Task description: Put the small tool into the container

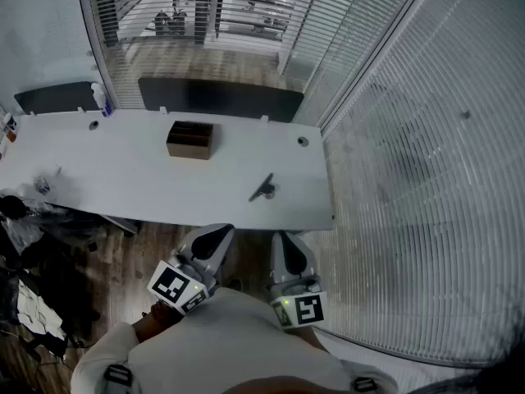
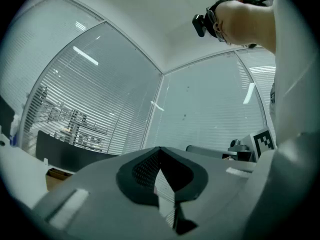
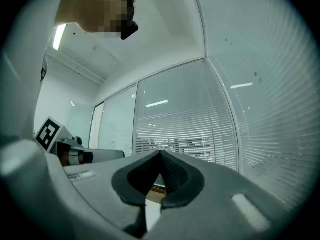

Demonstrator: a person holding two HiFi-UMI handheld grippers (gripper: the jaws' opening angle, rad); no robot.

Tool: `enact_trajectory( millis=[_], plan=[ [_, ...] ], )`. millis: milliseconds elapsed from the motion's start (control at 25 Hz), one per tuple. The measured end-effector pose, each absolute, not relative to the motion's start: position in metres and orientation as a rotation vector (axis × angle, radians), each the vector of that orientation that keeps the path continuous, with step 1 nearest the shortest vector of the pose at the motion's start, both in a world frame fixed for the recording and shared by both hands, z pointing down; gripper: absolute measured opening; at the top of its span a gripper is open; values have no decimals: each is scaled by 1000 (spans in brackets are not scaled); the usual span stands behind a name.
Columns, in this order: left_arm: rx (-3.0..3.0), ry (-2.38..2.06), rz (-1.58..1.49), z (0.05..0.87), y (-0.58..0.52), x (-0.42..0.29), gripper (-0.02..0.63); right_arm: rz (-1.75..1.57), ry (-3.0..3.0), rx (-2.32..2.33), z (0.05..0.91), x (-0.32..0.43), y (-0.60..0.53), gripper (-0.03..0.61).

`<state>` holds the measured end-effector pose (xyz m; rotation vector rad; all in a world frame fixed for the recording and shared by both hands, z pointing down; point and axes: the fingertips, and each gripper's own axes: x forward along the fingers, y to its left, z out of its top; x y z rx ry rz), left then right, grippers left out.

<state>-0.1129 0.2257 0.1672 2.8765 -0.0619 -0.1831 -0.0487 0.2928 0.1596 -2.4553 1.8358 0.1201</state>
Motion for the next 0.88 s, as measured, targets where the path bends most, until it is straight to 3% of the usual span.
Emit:
enact_trajectory(
  millis=[880],
  plan=[
    [2878,-73,-163,172,234,-99,3,70,1858,-2332,157,-40,297,0]
  ],
)
